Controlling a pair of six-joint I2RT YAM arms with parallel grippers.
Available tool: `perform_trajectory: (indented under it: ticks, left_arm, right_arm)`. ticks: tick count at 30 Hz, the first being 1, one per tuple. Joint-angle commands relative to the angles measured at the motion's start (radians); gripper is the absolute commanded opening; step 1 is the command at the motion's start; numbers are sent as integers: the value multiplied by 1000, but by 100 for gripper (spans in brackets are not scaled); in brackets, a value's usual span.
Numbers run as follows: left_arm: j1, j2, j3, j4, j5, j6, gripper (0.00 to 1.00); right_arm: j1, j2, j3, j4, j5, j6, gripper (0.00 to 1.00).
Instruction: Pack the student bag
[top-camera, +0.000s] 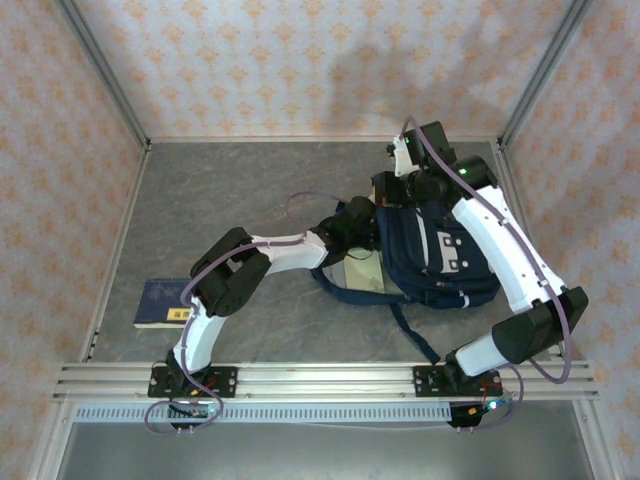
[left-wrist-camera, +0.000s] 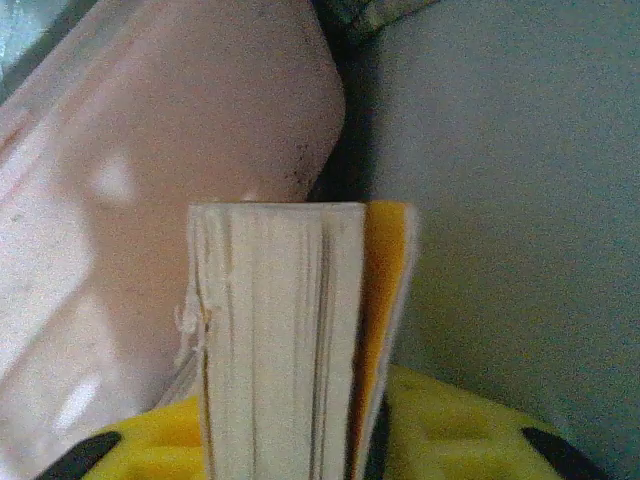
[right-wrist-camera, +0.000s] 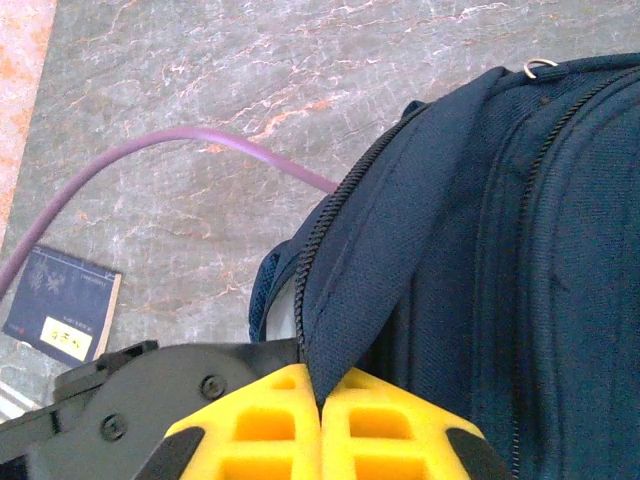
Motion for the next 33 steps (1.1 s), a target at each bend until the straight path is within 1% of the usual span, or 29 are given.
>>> perform_trajectory:
  ticks: [1,5,6,9,12,14,17,19,20,22,23,25,27,29,31,33]
  left_arm:
    - [14,-49,5,3,-11,20,38]
    - [50,-107,-12,-125,24,87,56]
    - [59,-127,-26,-137,31,101,58]
    - [98,-221,-99,-173,33,131,72]
    - [137,-315,-149,-249,32,178,75]
    - [162,-377,-170,-306,37,218,76]
    - [193,-469,-189,-427,13,272,75]
    - [213,-530,-200,-521,-17,301,74]
    - [223,-562,-201,-593,-52,319,74]
    - [246,-625,-214,-734,-140,348,73]
    - [262,-656,-228,-809,-190,356,73]
    - [312,-720,-274,-926,-257,348,73]
    - [381,-775,-335,-1037,-317,319,74]
    - [472,-833,-419,-1103,-348,300,75]
    - [550,-887,-502,-1134,-399,292,76]
    - [633,-925,-571,-1138,-409,286,78]
  right_arm:
    - [-14,-61,-20,159,8,15,0]
    - [-34,-78,-51,158,23,9,0]
    - [-36,-79,-56,158,29,6,0]
    - [-37,-84,-65,150,74,-6,0]
    - [-38,-81,-79,149,105,-9,0]
    - [-38,-80,-92,163,125,3,0]
    - [-37,-80,-133,210,117,32,0]
    - [-36,-74,-164,253,70,62,8]
    - [-26,-66,-174,265,65,76,16]
    - [6,-49,-168,254,116,75,33]
    - [30,-40,-157,244,149,58,38]
    - [78,-19,-126,204,240,26,46]
    - [119,4,-92,152,326,0,50]
    - [141,27,-57,88,404,-4,51]
    - [158,41,-44,56,427,-10,51]
    - [186,41,-56,55,414,-14,51]
